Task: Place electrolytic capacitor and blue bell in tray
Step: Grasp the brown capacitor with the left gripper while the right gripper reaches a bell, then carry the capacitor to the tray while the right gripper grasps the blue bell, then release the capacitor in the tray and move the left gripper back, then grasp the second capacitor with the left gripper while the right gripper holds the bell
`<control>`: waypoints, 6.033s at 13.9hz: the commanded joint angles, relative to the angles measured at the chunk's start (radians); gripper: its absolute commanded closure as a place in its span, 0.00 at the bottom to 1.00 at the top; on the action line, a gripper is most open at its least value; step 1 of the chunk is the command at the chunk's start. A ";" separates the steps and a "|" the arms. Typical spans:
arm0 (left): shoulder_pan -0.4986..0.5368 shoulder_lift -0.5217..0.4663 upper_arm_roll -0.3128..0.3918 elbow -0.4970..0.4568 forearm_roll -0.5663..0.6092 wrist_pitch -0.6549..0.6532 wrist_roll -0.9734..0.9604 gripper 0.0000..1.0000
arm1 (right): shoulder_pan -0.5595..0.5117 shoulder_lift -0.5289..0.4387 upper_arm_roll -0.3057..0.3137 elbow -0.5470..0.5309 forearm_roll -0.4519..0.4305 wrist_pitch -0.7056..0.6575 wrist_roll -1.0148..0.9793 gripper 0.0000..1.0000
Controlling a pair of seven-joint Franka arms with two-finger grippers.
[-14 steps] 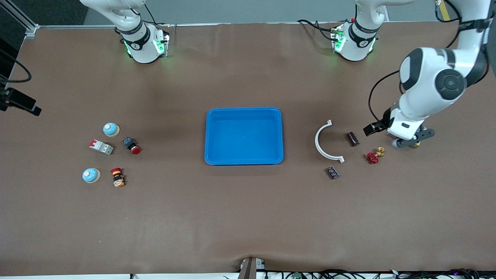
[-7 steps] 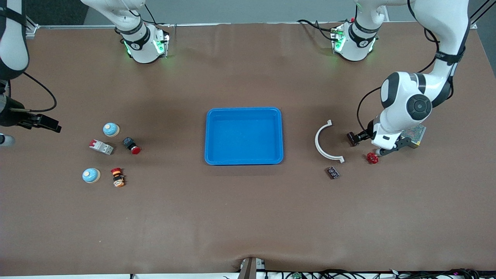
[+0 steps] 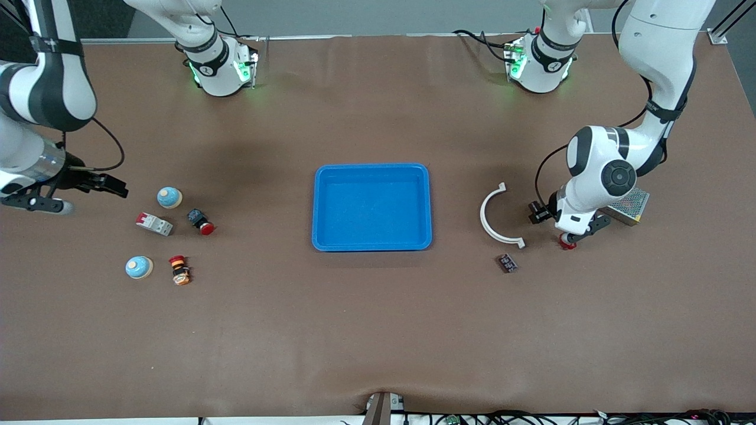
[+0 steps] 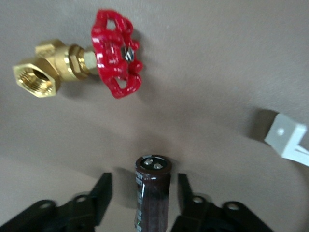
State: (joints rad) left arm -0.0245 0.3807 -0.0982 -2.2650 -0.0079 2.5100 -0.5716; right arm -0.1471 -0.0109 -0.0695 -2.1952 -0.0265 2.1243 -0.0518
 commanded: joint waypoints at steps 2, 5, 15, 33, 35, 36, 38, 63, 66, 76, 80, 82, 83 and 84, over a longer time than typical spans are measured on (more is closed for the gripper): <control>-0.006 0.001 -0.012 -0.005 -0.018 0.007 -0.007 1.00 | -0.012 -0.043 0.011 -0.132 -0.010 0.098 -0.002 0.00; -0.008 -0.032 -0.029 0.015 -0.018 0.003 -0.046 1.00 | -0.012 -0.041 0.011 -0.199 -0.010 0.192 0.000 0.00; -0.203 0.061 -0.190 0.303 -0.012 -0.126 -0.661 1.00 | -0.015 0.204 0.011 -0.262 -0.013 0.555 0.003 0.00; -0.483 0.265 -0.181 0.435 0.008 -0.132 -1.249 0.69 | -0.060 0.279 0.011 -0.294 -0.012 0.620 -0.003 0.97; -0.479 0.262 -0.180 0.441 0.009 -0.154 -1.246 0.00 | -0.060 0.278 0.013 -0.302 -0.012 0.620 0.000 1.00; -0.479 0.256 -0.178 0.444 0.009 -0.160 -1.246 0.00 | -0.057 0.273 0.013 -0.307 -0.012 0.609 0.001 1.00; -0.466 0.222 -0.175 0.447 0.041 -0.187 -1.242 0.00 | -0.057 0.264 0.013 -0.305 -0.012 0.573 0.000 1.00; -0.037 0.288 -0.178 0.558 0.358 -0.243 -0.573 0.20 | -0.071 0.164 0.017 -0.429 -0.010 0.580 0.010 0.00; -0.035 0.308 -0.178 0.558 0.358 -0.189 -0.573 0.25 | -0.071 0.167 0.017 -0.429 -0.010 0.582 0.009 0.00; -0.038 0.320 -0.176 0.556 0.358 -0.177 -0.586 0.96 | -0.037 0.158 0.020 -0.422 -0.009 0.576 0.021 1.00; -0.052 0.288 -0.187 0.558 0.350 -0.194 -0.613 1.00 | 0.090 0.043 0.022 -0.394 -0.007 0.419 0.197 1.00; -0.058 0.264 -0.202 0.562 0.347 -0.215 -0.642 1.00 | 0.206 -0.024 0.023 -0.371 -0.007 0.318 0.342 1.00; -0.057 0.254 -0.221 0.562 0.342 -0.223 -0.651 1.00 | 0.269 -0.043 0.023 -0.354 -0.006 0.275 0.425 1.00; -0.055 0.250 -0.236 0.565 0.342 -0.229 -0.671 1.00 | 0.335 -0.049 0.025 -0.335 -0.003 0.244 0.514 1.00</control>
State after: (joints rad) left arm -0.0782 0.6677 -0.3093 -1.6936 0.3301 2.3129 -1.2049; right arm 0.0739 -0.0018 -0.0379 -2.5412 -0.0256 2.4351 0.3102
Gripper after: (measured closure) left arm 0.670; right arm 0.366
